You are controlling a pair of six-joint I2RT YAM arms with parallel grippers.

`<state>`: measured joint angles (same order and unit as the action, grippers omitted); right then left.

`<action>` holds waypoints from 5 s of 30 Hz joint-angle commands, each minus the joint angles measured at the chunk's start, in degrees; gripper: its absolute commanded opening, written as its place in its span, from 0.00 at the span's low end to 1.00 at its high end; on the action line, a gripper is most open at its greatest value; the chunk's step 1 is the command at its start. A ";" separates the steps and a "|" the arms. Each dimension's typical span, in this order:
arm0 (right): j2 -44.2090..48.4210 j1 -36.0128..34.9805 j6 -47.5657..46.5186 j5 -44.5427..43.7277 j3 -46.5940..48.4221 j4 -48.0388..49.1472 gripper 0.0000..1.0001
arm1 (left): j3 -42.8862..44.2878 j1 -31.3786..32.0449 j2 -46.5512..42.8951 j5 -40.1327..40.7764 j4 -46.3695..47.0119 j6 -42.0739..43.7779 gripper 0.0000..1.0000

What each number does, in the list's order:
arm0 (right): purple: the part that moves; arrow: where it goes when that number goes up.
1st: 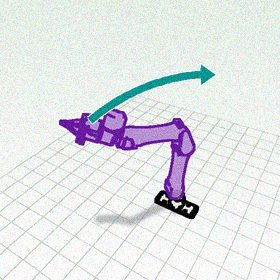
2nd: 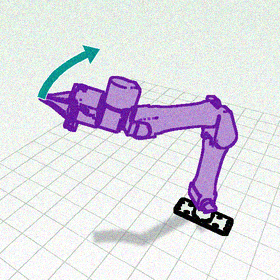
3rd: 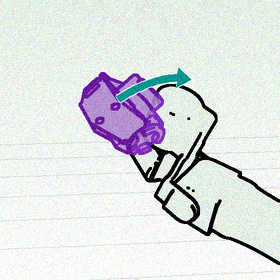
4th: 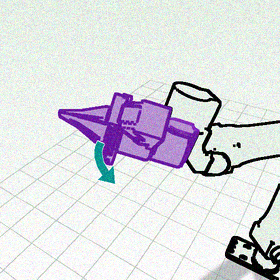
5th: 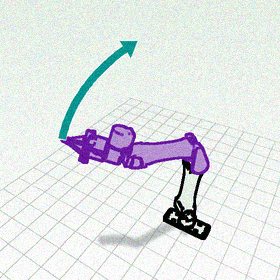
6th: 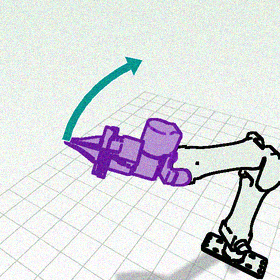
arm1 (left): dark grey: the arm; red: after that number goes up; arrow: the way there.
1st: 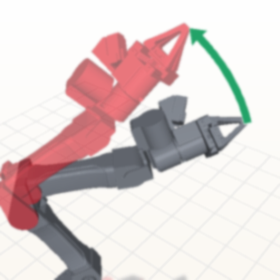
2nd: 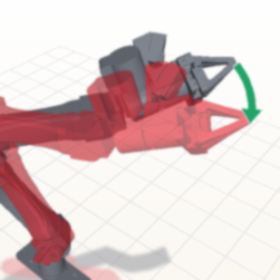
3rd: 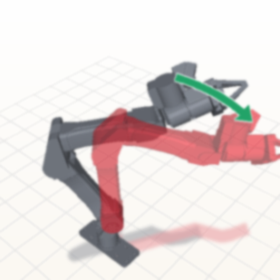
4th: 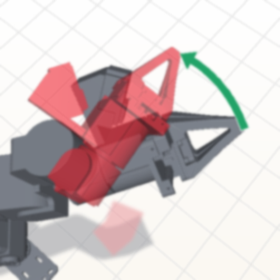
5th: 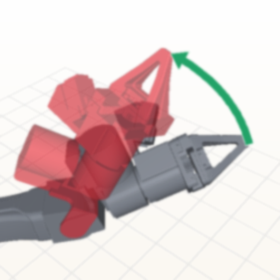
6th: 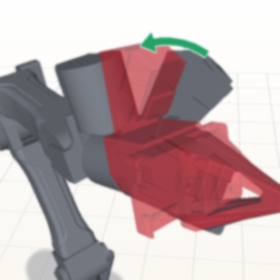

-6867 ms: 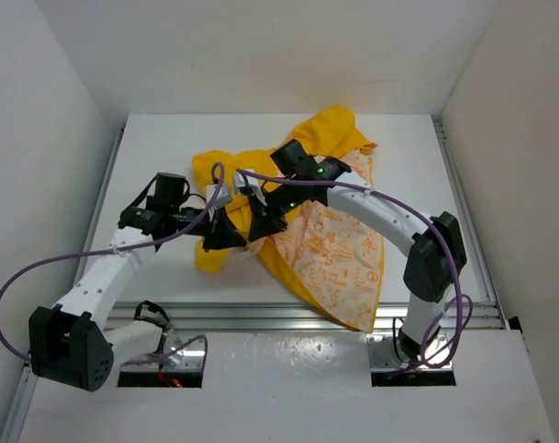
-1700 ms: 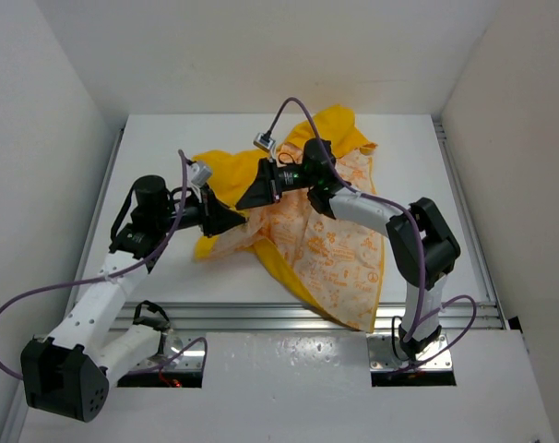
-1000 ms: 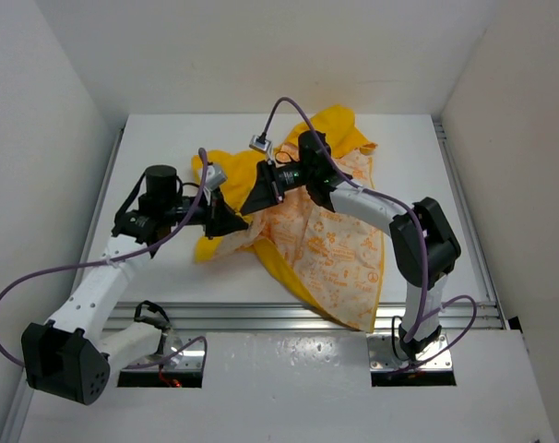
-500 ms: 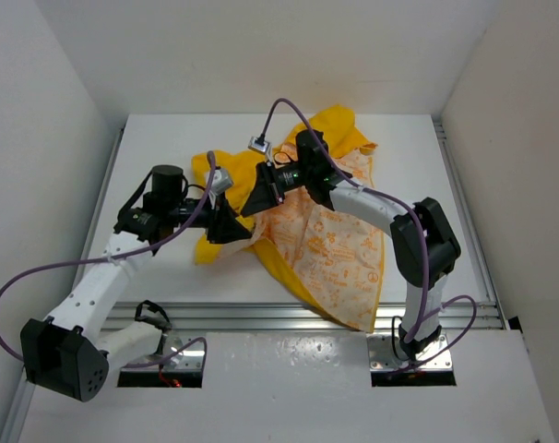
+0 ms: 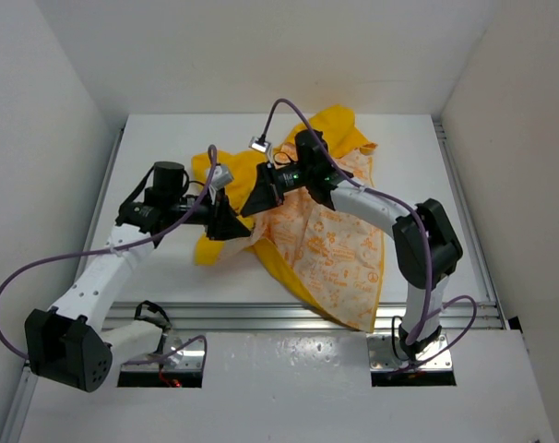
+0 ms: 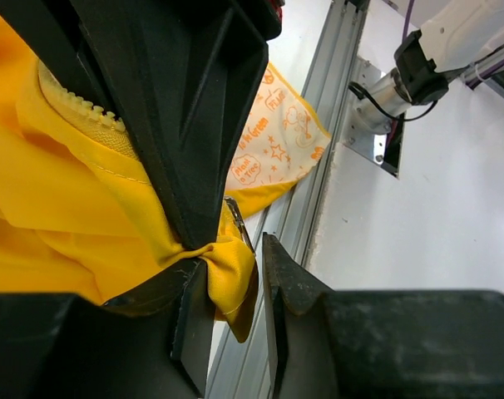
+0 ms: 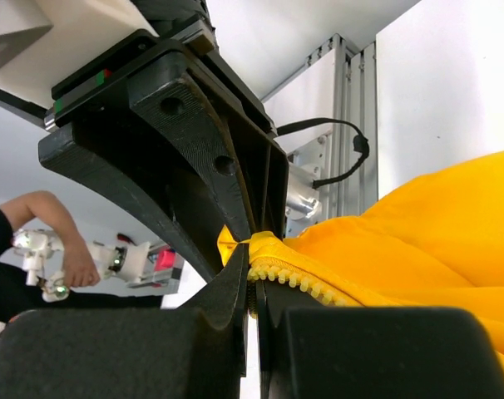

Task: Zip up the jacket

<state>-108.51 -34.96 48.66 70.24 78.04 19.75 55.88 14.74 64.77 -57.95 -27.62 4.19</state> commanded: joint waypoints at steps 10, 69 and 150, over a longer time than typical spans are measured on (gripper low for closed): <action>4.97 -4.24 -18.34 -0.27 3.44 -16.48 0.00 | 4.33 -0.24 1.14 -3.31 5.38 1.18 0.36; 5.67 -7.93 -17.47 -0.28 1.50 -16.06 0.00 | 2.22 1.96 1.67 6.71 15.93 -4.98 0.19; 25.55 48.25 -46.82 -47.56 1.58 -76.77 0.00 | -13.95 -0.94 -12.13 27.19 29.46 -15.09 0.00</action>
<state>-82.32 15.94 4.05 23.11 76.01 -49.89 42.11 14.50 53.87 -31.81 -1.61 -11.99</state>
